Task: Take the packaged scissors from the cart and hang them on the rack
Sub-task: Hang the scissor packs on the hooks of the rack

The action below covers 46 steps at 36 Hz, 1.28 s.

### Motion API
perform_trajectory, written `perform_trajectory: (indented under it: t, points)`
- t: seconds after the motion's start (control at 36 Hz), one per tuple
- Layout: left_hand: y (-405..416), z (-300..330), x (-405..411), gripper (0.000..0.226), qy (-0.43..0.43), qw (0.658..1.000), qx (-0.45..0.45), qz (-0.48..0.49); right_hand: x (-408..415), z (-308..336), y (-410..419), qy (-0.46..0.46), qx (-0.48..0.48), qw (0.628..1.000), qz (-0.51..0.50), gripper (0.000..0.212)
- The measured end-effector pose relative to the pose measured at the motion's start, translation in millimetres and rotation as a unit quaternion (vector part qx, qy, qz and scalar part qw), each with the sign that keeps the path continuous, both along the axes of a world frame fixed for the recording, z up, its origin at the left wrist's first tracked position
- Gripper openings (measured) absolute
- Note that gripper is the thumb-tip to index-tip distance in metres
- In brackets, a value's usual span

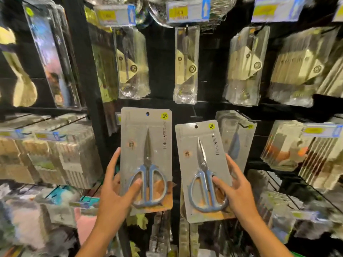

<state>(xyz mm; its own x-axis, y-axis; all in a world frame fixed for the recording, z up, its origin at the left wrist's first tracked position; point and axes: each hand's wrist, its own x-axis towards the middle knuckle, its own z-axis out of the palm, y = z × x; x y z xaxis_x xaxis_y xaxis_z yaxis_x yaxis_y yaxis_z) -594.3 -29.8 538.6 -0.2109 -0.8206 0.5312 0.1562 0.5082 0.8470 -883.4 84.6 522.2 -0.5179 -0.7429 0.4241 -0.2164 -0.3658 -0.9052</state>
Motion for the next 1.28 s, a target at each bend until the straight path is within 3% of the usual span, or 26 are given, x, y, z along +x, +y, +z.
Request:
perform_trajectory:
  t: [0.22,0.83,1.11,1.28]
  points:
    - [-10,-1,-13,0.089,-0.014,1.0,0.006,0.005,-9,-5,-31,-0.032,0.001,0.999,0.015,0.077]
    - [-50,4,-26,0.089,-0.01,0.999,-0.034,0.0,-13,-28,-61,0.021,-0.012,0.999,-0.02,0.074]
    - [-54,16,-39,0.089,-0.001,0.999,-0.038,-0.001,-28,-51,-102,0.207,0.134,0.958,-0.144,0.077]
    - [-60,24,-44,0.09,0.001,0.999,-0.05,-0.008,-44,-44,-135,0.226,0.187,0.945,-0.142,0.079]
